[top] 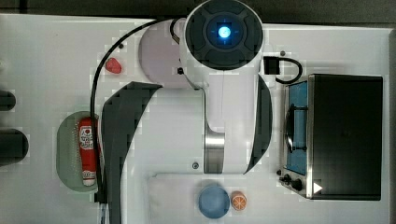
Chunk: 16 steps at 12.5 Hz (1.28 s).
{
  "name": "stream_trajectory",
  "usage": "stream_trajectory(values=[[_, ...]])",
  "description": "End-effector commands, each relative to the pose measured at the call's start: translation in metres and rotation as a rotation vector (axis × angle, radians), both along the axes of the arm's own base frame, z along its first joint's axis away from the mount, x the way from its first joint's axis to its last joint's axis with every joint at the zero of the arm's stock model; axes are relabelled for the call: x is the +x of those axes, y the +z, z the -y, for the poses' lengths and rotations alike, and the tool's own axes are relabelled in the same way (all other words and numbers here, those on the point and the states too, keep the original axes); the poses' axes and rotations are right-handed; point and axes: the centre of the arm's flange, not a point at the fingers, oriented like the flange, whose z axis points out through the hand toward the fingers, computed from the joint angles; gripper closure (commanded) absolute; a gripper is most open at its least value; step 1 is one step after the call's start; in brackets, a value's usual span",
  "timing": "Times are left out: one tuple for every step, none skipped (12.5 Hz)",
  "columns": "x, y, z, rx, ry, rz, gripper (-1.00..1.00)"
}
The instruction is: Pick ketchup from strainer and place it on the table
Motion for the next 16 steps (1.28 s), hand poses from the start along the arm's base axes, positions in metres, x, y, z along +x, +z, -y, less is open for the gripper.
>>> stream_trajectory(values=[[-0.081,0.07,0.02,0.018,-0.229,0.011,-0.59],[-0.079,0.068,0.011,0.016,-0.212,0.009,-0.81],[-0.078,0.066,-0.002,0.011,-0.186,0.006,-0.99],[-0.076,0.063,-0.02,0.006,-0.154,0.0,-1.0],[-0.075,0.059,-0.039,-0.001,-0.117,-0.006,-1.0],[-0.074,0.054,-0.061,-0.008,-0.076,-0.015,-1.0],[-0.074,0.048,-0.084,-0.015,-0.034,-0.024,-1.0],[-0.075,0.042,-0.107,-0.022,0.009,-0.034,-1.0],[-0.077,0.036,-0.129,-0.028,0.053,-0.044,-1.0],[-0.079,0.029,-0.152,-0.033,0.097,-0.049,-1.0],[-0.082,0.024,-0.176,-0.037,0.143,-0.048,-1.0],[-0.086,0.018,-0.199,-0.038,0.187,-0.045,-1.0],[-0.09,0.011,-0.22,-0.037,0.226,-0.045,-1.0],[-0.094,0.005,-0.239,-0.034,0.261,-0.043,-1.0],[-0.098,-0.002,-0.257,-0.028,0.294,-0.039,-1.0],[-0.102,-0.011,-0.273,-0.023,0.327,-0.04,-1.0]])
